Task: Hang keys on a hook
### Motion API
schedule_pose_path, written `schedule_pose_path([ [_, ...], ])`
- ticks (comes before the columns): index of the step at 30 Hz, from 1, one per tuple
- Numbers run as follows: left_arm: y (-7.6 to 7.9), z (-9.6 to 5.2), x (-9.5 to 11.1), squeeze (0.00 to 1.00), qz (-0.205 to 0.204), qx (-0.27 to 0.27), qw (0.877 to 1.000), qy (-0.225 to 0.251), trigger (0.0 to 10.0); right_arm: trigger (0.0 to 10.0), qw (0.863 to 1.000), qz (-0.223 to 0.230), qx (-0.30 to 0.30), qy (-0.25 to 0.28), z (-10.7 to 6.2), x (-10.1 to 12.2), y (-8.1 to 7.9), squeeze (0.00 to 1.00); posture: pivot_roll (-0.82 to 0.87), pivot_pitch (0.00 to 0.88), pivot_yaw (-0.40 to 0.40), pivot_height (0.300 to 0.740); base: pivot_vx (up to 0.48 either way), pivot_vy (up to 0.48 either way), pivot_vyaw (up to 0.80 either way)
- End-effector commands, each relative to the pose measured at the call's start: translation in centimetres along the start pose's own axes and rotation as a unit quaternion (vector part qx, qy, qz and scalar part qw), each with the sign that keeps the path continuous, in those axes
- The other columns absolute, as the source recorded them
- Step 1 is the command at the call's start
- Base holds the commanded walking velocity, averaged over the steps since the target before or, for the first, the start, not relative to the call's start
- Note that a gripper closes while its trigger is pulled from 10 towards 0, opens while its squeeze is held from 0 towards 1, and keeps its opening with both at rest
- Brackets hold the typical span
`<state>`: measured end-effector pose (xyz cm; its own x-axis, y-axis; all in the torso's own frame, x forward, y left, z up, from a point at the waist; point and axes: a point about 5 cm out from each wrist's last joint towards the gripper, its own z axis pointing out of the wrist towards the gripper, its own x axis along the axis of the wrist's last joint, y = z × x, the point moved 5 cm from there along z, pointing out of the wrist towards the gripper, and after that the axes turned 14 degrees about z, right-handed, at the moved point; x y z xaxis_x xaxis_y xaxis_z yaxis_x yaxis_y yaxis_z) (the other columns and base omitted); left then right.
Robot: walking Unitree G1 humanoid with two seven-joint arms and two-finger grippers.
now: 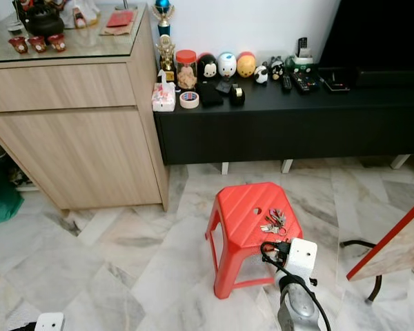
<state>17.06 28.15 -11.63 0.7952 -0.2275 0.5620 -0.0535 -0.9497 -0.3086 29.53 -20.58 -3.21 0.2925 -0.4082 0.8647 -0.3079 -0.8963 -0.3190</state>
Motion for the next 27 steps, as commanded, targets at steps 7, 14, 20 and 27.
schedule_pose_path([
  [7, 0.94, -0.43, -1.54, 0.00, 0.006, -0.014, 1.000, -0.018, 10.0, 10.0, 1.000, -0.002, -0.008, 0.007, 0.06, 0.60, 0.48, 0.00, 0.02, 0.000, -0.027, 0.740, 0.000, -0.447, 0.00],
  [14, 0.90, -0.53, -1.78, 0.00, 0.011, -0.015, 1.000, -0.020, 10.0, 10.0, 1.000, -0.002, -0.009, 0.008, 0.13, 0.68, 0.49, 0.00, 0.02, 0.000, -0.026, 0.740, 0.000, -0.468, 0.00],
  [20, 0.83, -0.51, -1.73, 0.00, 0.012, -0.014, 1.000, -0.019, 10.0, 10.0, 1.000, 0.000, -0.012, 0.011, 0.17, 0.84, 0.47, 0.00, 0.01, 0.000, -0.020, 0.740, 0.000, -0.469, 0.00],
  [27, 1.29, -0.38, -1.39, 0.00, 0.015, -0.019, 1.000, -0.016, 10.0, 10.0, 1.000, 0.003, -0.015, 0.013, 0.11, 0.86, 0.60, 0.00, 0.01, 0.000, -0.016, 0.740, 0.000, -0.469, 0.00],
])
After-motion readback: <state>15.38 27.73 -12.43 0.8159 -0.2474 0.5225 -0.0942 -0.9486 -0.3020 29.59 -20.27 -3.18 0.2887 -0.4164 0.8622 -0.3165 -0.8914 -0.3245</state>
